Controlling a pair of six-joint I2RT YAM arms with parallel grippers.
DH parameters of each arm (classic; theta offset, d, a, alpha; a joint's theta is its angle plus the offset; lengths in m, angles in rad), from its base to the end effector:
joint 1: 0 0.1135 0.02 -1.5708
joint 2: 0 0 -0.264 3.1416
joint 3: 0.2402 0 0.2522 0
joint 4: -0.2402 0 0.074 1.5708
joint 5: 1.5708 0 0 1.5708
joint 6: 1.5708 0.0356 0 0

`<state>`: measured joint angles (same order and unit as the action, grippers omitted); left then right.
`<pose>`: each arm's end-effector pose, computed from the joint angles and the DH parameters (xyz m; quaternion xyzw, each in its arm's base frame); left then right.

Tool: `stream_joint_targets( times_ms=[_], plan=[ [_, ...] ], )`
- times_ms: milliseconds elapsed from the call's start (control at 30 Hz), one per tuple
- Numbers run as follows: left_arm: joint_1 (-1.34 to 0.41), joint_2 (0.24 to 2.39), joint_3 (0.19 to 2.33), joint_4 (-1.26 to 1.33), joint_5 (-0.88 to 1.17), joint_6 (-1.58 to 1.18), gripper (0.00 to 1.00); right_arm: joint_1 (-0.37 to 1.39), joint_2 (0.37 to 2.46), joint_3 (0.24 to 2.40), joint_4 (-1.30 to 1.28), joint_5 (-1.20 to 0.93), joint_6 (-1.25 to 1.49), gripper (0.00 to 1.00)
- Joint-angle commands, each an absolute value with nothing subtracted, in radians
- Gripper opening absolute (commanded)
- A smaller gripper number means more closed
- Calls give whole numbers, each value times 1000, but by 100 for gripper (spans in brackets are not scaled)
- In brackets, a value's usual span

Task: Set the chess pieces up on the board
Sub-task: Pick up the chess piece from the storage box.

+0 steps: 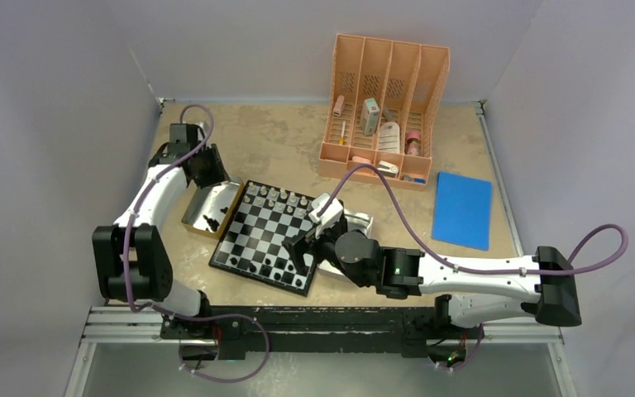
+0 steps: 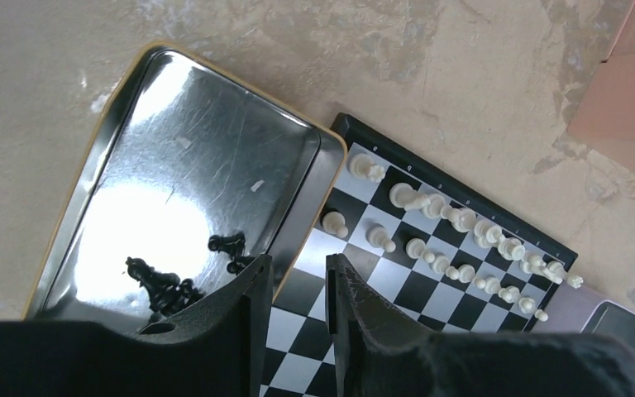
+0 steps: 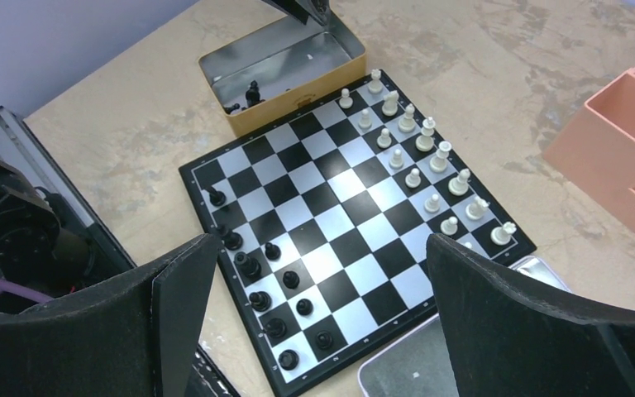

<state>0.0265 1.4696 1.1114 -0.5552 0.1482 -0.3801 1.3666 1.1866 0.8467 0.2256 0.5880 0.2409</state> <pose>0.3105 0.0030 0.2600 -0.1672 0.9293 -0.1256 0.3046 0.0751 0.2652 0.3213 -0.2180 0.7070 0.3085 0.5978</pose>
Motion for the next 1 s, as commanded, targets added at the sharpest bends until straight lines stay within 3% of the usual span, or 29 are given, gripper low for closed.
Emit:
stream_joint_targets(
  times_ms=[0,300,533,767,967],
  plan=[
    [39,1535,1197,-551,212,-326,30,1361,1147,895,221,641,175,99],
    [78,1558,1219,-524,326,-302,29,1362,1110,965,190,706,224,99],
    [84,1494,1180,-470,356,-276,30,1358,1066,890,150,747,321,99],
    [89,1500,1160,-509,204,-290,29,1323,1062,834,177,734,280,99],
    [90,1460,1171,-545,45,-386,31,1314,1137,1060,18,619,341,99]
  ],
)
